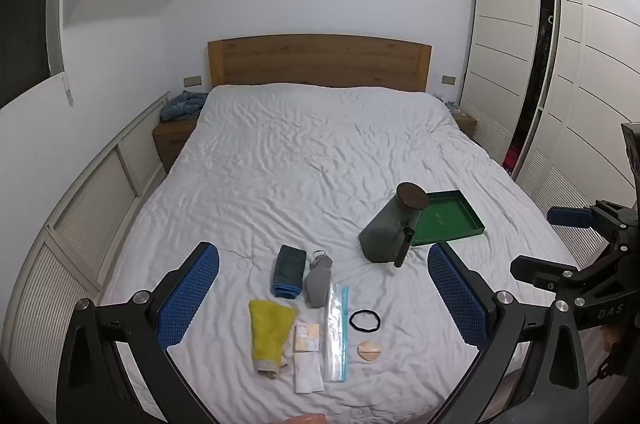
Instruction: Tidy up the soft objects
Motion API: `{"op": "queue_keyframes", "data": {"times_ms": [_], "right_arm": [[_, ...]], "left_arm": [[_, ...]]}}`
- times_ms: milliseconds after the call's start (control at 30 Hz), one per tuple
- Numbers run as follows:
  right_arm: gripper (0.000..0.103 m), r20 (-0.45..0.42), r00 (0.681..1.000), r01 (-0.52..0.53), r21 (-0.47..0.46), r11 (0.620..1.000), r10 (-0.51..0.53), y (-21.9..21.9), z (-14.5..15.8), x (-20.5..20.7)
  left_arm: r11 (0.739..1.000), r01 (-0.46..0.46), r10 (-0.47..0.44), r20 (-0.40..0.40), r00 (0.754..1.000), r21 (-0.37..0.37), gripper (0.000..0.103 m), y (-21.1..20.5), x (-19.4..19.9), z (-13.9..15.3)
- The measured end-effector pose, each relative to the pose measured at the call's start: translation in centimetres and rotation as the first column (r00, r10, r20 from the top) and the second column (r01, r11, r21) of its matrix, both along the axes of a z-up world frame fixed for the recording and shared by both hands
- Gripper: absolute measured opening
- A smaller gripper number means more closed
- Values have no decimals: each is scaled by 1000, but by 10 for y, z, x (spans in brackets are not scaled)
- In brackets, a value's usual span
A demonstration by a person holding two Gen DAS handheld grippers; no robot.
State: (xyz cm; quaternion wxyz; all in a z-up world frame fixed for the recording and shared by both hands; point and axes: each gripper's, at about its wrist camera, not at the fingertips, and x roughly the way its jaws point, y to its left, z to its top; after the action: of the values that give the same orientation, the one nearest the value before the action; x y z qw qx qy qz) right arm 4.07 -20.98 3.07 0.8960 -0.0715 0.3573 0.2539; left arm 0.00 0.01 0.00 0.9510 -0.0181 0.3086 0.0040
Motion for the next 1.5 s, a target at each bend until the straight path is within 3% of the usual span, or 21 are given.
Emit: {"op": "queue_keyframes", "data": {"times_ms": [1500], "right_arm": [[103,-5,1000,1,3,1000,-1,1,0,2]], "left_arm": [[1000,5,-5,-7,1000,0,102,-4,-6,-1]]}}
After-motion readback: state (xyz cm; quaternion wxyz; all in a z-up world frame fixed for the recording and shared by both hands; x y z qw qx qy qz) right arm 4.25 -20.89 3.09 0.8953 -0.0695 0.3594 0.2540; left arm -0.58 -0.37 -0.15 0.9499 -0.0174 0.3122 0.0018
